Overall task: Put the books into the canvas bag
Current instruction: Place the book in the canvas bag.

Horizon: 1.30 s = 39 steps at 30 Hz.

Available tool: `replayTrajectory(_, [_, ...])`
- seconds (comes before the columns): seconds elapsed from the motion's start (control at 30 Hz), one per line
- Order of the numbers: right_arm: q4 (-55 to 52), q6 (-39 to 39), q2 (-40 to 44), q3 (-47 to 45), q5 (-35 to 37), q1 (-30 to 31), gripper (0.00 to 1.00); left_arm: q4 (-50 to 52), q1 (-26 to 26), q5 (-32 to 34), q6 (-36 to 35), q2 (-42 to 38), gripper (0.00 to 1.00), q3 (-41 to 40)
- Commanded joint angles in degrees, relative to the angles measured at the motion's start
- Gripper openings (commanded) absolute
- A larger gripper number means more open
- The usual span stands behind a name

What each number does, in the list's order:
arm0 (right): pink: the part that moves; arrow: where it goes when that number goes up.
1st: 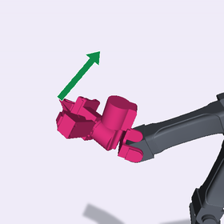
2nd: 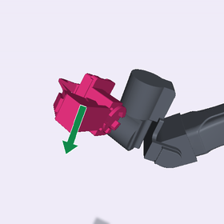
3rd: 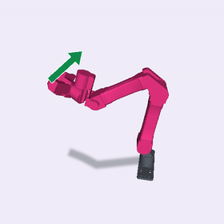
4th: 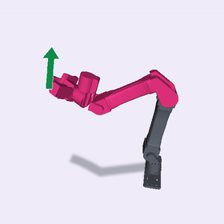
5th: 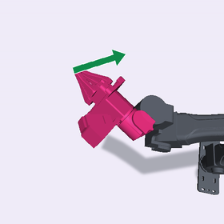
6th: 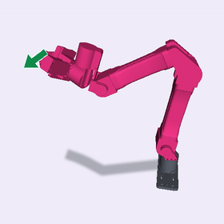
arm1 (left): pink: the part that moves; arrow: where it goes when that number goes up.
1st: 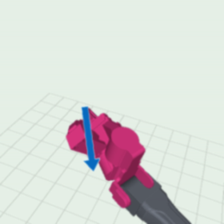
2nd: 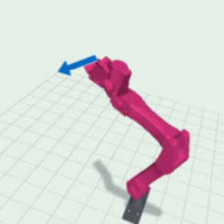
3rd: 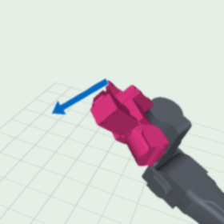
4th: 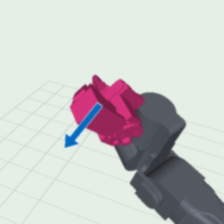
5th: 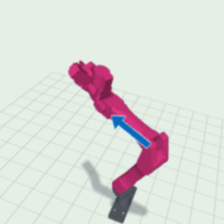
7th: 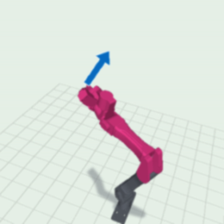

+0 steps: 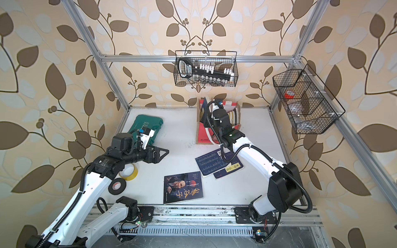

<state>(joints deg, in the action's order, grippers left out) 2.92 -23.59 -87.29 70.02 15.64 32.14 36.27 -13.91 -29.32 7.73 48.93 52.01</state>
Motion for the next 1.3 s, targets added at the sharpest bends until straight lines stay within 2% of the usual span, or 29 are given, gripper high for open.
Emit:
replayTrajectory(0.0, [2.20,-3.08,-1.36,2.13,1.93,1.52,0.00,0.46,-0.33,1.11,-0.48,-0.49,0.99,1.61])
replayTrajectory(0.03, [1.95,-3.70,-1.53,2.09,2.05,1.52,0.05,0.47,-0.33,1.19,-0.52,-0.62,0.99,1.60])
replayTrajectory(0.1, [1.72,-4.22,-1.44,1.79,2.24,1.54,0.22,0.39,-0.33,1.37,-0.52,-0.79,0.99,1.52])
replayTrajectory(0.17, [1.65,-4.18,-0.80,1.38,2.75,1.53,0.35,0.30,-0.33,1.29,-0.53,-0.69,0.99,1.58])
replayTrajectory(0.23, [1.48,-3.83,0.03,1.01,3.24,1.52,0.42,0.25,-0.33,1.03,-0.61,-0.26,0.99,1.68])
replayTrajectory(0.4, [1.89,-1.98,2.86,0.05,2.44,1.32,0.51,0.29,-0.24,1.15,-0.12,0.41,0.99,1.89])
replayTrajectory(0.53, [3.54,3.67,6.39,-1.13,-5.38,1.33,0.67,0.03,-0.24,2.54,3.29,0.59,0.99,0.97])
replayTrajectory(0.63, [-1.29,6.74,7.76,-0.35,-12.36,1.43,0.79,0.36,-0.24,4.57,8.09,1.75,0.99,-0.24])
replayTrajectory(0.73, [-6.30,8.28,9.78,-1.73,-17.88,2.15,0.86,-0.14,-0.26,4.79,12.36,2.42,0.99,-2.51])
replayTrajectory(0.87, [-9.33,10.17,13.92,-7.79,-23.16,5.29,0.90,-1.44,-0.24,4.25,16.39,1.28,0.99,-5.08])
replayTrajectory(0.93, [-10.65,10.59,15.41,-10.92,-23.75,8.01,0.94,-2.14,-0.28,4.99,18.72,0.32,0.99,-6.85])
replayTrajectory(1.07, [-12.20,9.14,16.53,-16.38,-26.63,12.64,0.95,-1.52,-0.32,6.29,21.93,-0.66,0.99,-9.57])
replayTrajectory(1.27, [-13.11,2.47,16.24,-25.94,-25.60,16.75,0.98,0.02,-1.51,8.19,26.82,-3.08,0.99,-14.12])
